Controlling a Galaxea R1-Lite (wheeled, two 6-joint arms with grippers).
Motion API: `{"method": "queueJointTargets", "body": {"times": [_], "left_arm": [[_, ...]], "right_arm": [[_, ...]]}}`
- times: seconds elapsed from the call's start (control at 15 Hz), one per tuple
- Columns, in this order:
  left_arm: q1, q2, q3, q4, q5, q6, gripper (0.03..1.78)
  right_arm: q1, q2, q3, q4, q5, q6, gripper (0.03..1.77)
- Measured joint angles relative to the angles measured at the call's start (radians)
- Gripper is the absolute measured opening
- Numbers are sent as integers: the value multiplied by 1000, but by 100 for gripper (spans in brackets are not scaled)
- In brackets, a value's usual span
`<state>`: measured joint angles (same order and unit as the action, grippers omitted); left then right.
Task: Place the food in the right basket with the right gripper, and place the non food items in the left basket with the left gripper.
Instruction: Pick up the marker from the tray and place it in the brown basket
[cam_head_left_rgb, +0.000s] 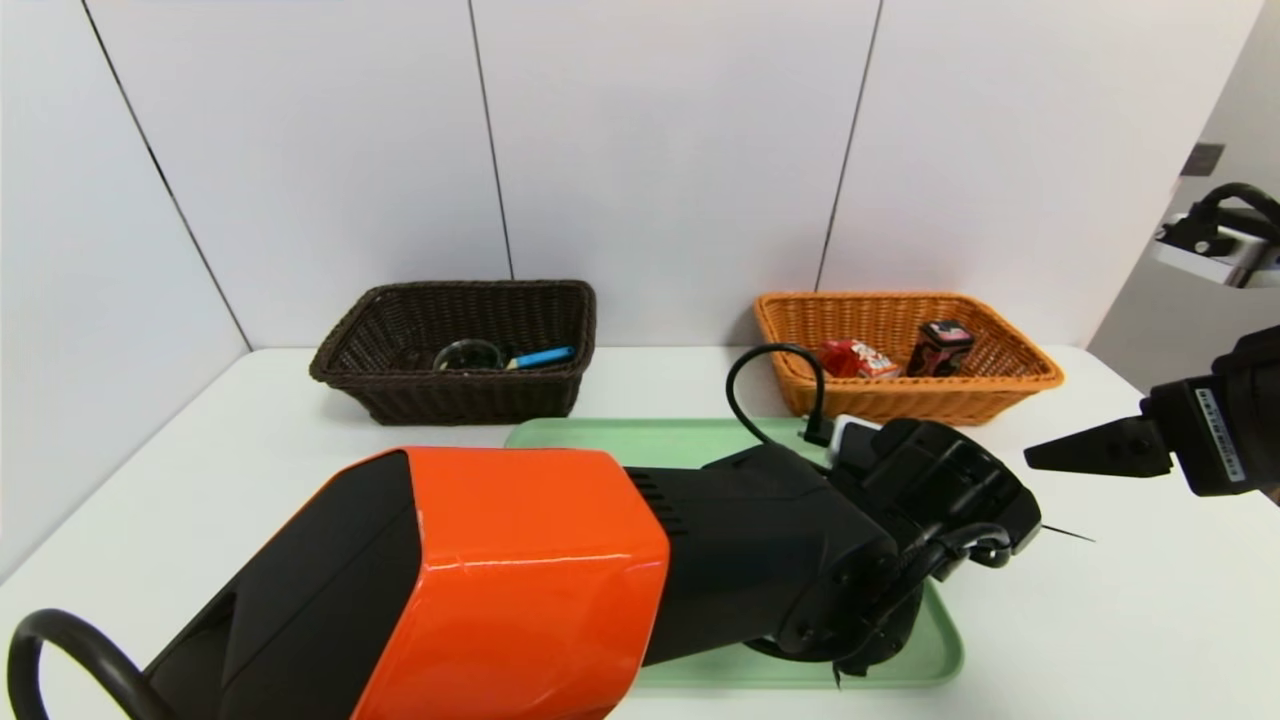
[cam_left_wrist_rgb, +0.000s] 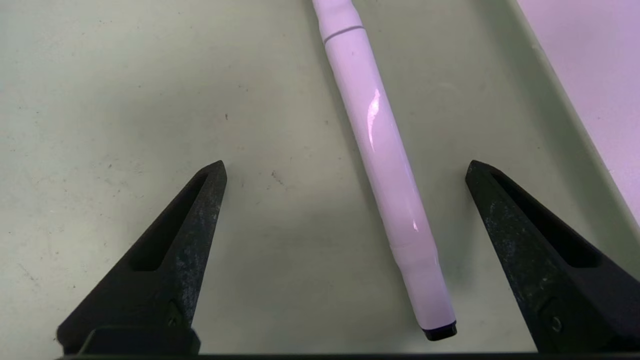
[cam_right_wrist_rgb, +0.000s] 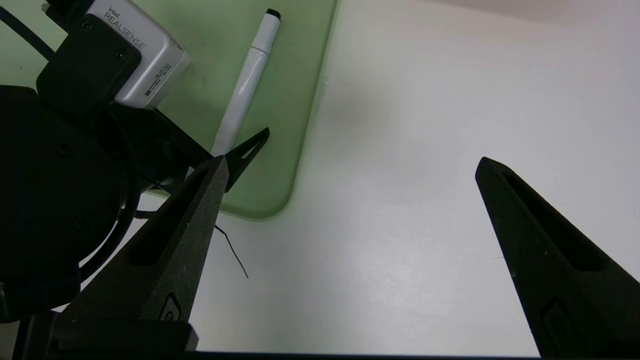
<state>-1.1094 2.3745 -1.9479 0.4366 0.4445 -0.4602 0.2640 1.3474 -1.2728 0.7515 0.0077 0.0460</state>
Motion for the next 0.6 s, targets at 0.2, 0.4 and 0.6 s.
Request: {"method": "queueJointTargets", "body": {"times": [0.2,0.4,0.6], "left_arm": [[0,3,0,1,0,0,169],[0,3,1,4,1,0,123],[2,3,1,6,1,0,91]], "right_arm": [[-2,-1,4,-1,0,-1,171],[-2,-3,4,-1,0,-2,171],[-2,-4,4,-1,0,-1,171]]}}
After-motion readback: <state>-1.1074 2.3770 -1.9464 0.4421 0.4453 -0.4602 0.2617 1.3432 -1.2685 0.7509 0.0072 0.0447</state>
